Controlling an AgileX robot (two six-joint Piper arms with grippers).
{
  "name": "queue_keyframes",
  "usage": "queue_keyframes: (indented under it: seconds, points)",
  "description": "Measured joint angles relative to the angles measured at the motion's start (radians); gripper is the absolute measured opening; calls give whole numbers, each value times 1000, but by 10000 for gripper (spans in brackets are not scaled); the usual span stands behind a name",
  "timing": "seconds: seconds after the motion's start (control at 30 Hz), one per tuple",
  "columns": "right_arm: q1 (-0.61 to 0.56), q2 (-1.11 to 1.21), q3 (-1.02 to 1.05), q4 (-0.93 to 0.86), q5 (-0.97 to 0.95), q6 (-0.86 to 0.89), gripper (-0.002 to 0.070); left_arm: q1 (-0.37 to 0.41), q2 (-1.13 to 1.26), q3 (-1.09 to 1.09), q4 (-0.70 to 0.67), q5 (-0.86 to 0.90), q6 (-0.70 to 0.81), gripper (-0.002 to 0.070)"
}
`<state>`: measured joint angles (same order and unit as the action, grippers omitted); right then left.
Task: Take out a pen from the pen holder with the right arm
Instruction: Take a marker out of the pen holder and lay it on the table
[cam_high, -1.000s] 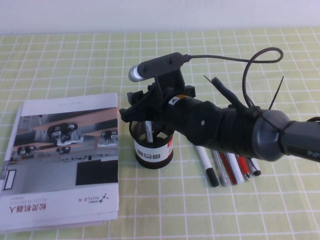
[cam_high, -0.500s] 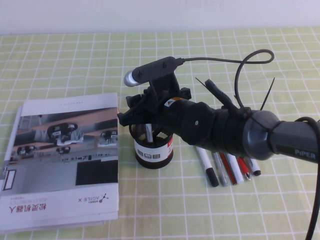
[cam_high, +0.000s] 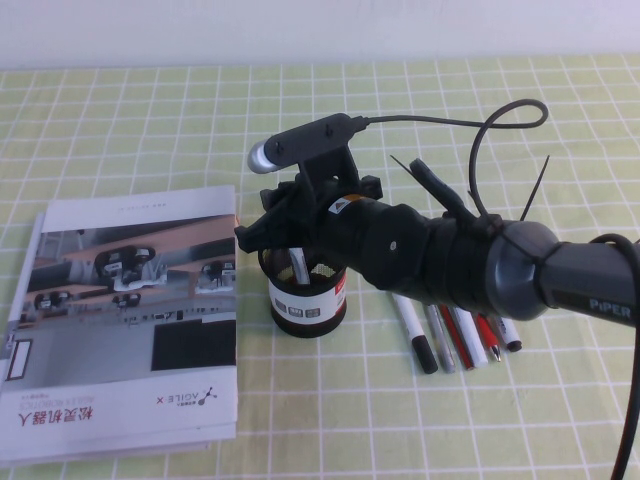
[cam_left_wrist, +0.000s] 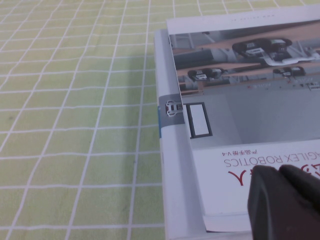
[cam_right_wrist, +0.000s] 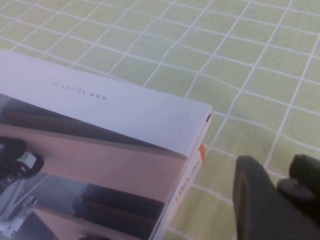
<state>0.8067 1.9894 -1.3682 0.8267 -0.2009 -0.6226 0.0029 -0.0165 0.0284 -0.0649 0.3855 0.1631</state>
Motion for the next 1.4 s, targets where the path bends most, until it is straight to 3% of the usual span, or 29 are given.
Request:
queue_keyframes:
  seconds: [0.53, 0.83, 1.07, 1.4]
  points:
    - [0, -32, 0, 0, 26, 0, 90, 0, 0, 0, 0, 0, 0, -6]
    - [-13, -187, 0, -45, 51, 0, 90, 0, 0, 0, 0, 0, 0, -6]
    - [-74, -336, 0, -133, 193, 10, 90, 0, 0, 0, 0, 0, 0, -6]
    - [-260, -482, 0, -630, 644, 566, 90, 0, 0, 0, 0, 0, 0, -6]
